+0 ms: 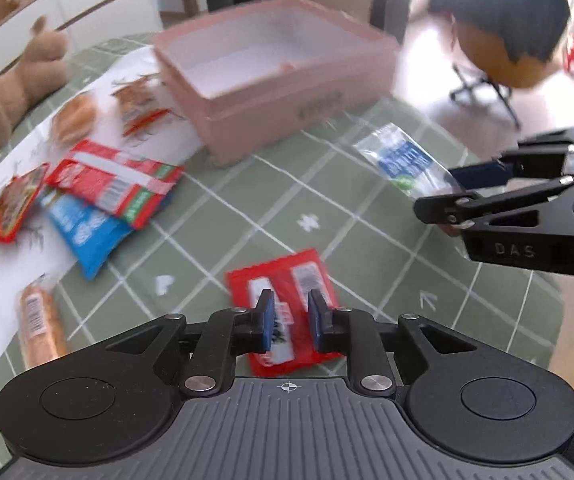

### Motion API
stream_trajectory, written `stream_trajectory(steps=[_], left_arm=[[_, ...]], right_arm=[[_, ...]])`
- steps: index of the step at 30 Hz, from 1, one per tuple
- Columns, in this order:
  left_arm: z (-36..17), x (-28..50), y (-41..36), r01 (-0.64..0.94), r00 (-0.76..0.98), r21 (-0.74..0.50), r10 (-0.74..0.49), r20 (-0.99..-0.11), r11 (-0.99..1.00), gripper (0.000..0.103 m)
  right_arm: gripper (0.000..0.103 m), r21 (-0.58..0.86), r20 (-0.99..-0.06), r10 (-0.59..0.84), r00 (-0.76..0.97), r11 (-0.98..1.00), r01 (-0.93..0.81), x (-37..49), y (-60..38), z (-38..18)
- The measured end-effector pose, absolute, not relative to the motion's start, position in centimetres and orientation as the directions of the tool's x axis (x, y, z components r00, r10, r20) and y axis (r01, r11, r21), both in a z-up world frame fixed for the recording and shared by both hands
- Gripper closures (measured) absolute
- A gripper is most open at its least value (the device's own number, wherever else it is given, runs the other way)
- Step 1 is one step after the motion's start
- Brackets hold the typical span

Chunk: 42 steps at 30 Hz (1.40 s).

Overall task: Organize snacks
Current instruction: 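Close the left tool on the red snack packet while the right tool grasps the lollipop packet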

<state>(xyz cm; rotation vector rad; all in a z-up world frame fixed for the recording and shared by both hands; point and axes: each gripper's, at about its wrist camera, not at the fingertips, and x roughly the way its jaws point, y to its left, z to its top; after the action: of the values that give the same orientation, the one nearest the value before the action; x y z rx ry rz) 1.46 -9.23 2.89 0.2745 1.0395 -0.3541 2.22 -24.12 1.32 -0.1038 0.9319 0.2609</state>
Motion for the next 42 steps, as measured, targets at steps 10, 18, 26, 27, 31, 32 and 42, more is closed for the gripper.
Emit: stream_trajectory(steps=[10, 18, 26, 27, 31, 32, 42], left_arm=[[3.0, 1.9, -9.6, 0.440, 0.418, -0.051, -0.254, -0.872, 0.897, 0.064], [2.1, 1.3, -8.3, 0.452, 0.518, 0.167, -0.106, -0.849, 0.876, 0.063], [2.2, 2.1, -5.9, 0.398, 0.493, 0.074, -0.145, -0.858, 0.914, 0.044], [2.2, 2.2, -5.8, 0.395, 0.487, 0.055, -0.158, -0.859, 0.917, 0.040], [2.9, 1.9, -4.2, 0.270, 0.528, 0.019, -0.132, -0.839, 0.963, 0.045], [3.1, 1.8, -3.5, 0.224, 0.541, 0.019, -0.108, -0.834, 0.974, 0.045], [1.6, 2.8, -3.0, 0.185, 0.488, -0.016, -0.106, -0.867, 0.983, 0.037]], right_arm=[[0.046, 0.005, -0.799, 0.161, 0.579, 0.965, -0.262, 1.1, -23.9, -0.3], [0.036, 0.005, -0.791, 0.157, 0.591, 0.968, -0.250, 0.6, -24.0, -0.5], [0.024, 0.008, -0.781, 0.158, 0.604, 0.970, -0.243, 0.0, -23.8, -0.8], [0.021, 0.007, -0.781, 0.159, 0.604, 0.969, -0.246, 0.0, -23.6, -0.8], [0.019, 0.006, -0.781, 0.160, 0.603, 0.968, -0.249, 0.1, -23.4, -0.9], [0.019, 0.006, -0.781, 0.161, 0.603, 0.968, -0.250, 0.1, -23.4, -0.9], [0.019, 0.006, -0.780, 0.157, 0.605, 0.970, -0.245, -0.2, -23.4, -0.9]])
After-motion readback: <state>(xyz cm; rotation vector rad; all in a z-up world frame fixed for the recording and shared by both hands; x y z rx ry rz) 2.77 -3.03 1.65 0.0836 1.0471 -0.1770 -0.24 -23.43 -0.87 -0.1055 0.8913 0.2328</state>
